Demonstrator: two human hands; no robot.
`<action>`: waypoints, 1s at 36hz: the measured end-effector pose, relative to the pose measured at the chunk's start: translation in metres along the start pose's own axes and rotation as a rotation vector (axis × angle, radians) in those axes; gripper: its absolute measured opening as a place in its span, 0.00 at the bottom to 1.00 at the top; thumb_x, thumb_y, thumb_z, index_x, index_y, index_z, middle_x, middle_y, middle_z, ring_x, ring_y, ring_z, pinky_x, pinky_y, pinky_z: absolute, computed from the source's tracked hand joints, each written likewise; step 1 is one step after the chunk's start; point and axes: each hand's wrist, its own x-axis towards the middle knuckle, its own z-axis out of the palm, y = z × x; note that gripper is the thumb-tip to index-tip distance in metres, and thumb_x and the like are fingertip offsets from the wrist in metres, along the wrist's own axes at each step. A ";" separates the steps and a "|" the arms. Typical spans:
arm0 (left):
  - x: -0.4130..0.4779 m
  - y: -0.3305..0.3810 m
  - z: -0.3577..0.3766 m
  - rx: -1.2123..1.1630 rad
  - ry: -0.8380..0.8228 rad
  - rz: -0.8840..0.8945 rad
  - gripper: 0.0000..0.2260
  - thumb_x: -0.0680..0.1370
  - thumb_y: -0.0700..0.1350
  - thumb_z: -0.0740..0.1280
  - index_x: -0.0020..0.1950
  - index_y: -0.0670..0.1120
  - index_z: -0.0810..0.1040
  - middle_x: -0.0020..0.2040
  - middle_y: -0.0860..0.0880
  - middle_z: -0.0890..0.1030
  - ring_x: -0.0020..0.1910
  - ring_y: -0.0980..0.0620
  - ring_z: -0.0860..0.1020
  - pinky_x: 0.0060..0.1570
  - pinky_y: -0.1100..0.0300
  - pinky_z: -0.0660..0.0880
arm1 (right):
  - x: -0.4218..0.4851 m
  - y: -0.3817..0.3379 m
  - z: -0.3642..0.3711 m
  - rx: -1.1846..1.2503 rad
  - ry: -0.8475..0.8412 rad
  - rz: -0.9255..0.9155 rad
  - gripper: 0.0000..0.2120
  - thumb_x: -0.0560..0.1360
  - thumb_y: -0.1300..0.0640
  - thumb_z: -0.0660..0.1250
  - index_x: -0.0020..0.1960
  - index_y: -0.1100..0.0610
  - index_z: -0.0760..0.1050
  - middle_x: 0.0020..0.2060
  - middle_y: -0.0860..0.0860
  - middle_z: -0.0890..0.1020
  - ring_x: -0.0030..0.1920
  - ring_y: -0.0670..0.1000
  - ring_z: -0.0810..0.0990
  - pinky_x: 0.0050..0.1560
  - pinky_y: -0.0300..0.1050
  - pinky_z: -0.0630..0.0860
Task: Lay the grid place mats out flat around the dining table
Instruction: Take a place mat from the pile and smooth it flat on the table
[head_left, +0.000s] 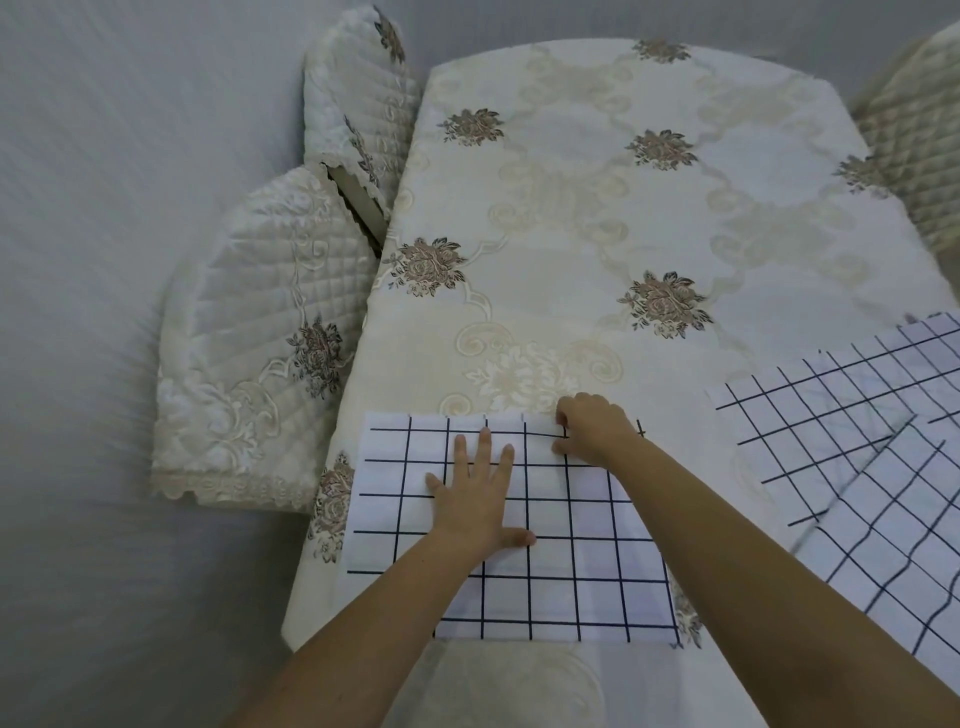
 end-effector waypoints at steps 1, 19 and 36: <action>0.000 0.000 0.000 0.001 0.002 0.003 0.49 0.69 0.67 0.65 0.76 0.52 0.37 0.75 0.47 0.30 0.73 0.40 0.32 0.66 0.31 0.51 | 0.000 0.000 0.000 -0.027 -0.003 -0.005 0.18 0.74 0.50 0.66 0.60 0.57 0.70 0.59 0.55 0.72 0.60 0.56 0.70 0.57 0.47 0.67; 0.002 -0.009 -0.004 0.034 0.027 0.066 0.48 0.68 0.70 0.62 0.76 0.52 0.37 0.74 0.46 0.29 0.73 0.40 0.32 0.67 0.32 0.45 | 0.010 -0.008 0.008 0.211 0.134 0.047 0.09 0.78 0.56 0.62 0.50 0.60 0.77 0.52 0.55 0.77 0.53 0.56 0.75 0.49 0.47 0.72; 0.004 -0.012 -0.005 0.027 0.009 0.053 0.49 0.68 0.69 0.64 0.75 0.52 0.36 0.74 0.46 0.29 0.72 0.39 0.31 0.66 0.30 0.47 | 0.014 -0.011 0.016 0.203 0.193 0.096 0.10 0.78 0.54 0.62 0.52 0.60 0.76 0.53 0.54 0.77 0.55 0.56 0.74 0.53 0.49 0.73</action>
